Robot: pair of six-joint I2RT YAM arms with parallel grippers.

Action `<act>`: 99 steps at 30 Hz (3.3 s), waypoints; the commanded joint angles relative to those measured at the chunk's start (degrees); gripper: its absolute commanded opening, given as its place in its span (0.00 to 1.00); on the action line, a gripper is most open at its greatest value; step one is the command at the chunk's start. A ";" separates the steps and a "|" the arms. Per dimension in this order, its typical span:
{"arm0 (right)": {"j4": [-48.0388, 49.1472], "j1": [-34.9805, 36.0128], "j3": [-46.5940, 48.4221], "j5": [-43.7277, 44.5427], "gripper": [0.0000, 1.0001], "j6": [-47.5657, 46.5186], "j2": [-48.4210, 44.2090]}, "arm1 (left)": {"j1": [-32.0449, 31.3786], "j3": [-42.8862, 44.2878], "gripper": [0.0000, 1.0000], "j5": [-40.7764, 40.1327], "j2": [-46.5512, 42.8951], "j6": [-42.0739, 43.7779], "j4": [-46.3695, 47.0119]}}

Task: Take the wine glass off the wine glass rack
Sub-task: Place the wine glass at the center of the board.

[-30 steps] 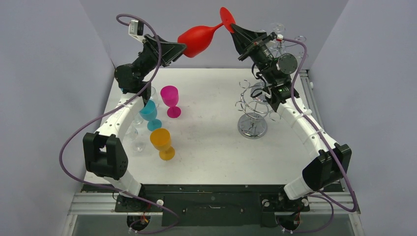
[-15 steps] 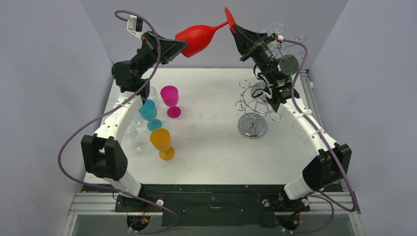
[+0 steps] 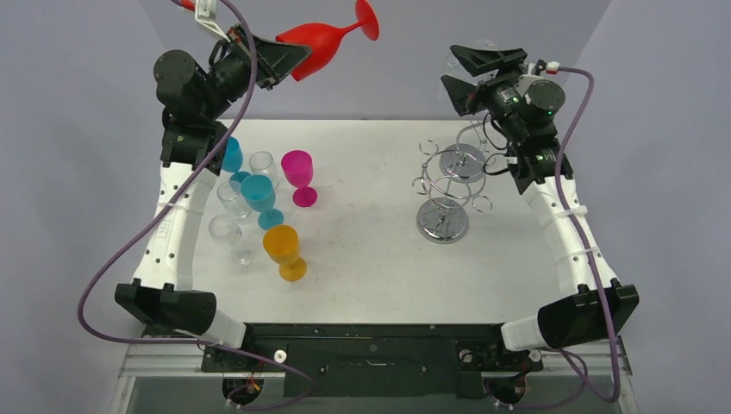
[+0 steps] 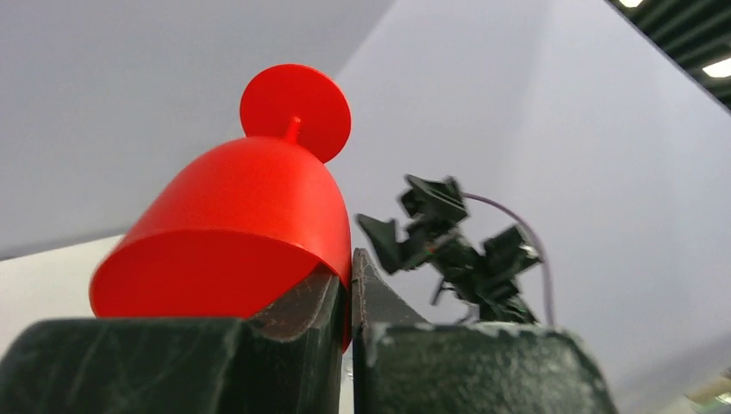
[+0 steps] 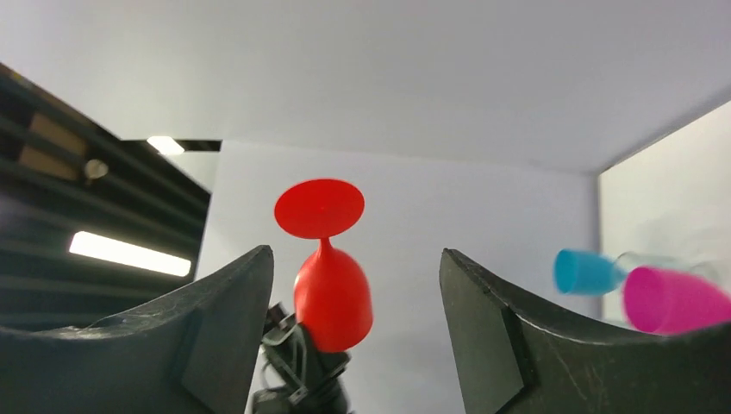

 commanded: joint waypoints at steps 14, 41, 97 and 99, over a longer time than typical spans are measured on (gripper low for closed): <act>-37.01 -1.99 15.75 15.42 0.68 -38.84 -6.33 | 1.34 40.79 0.00 -32.76 21.73 34.40 -69.09; -39.76 -1.65 11.72 15.28 0.67 -43.92 -7.90 | -1.06 45.24 0.00 -44.04 44.44 42.51 -73.88; -37.23 -1.51 8.01 15.16 0.67 -43.51 -7.58 | -1.92 48.48 0.48 -44.26 49.94 42.22 -74.27; -37.83 -1.47 8.46 15.79 0.67 -44.03 -7.43 | -1.98 48.48 0.52 -44.15 49.57 42.13 -73.66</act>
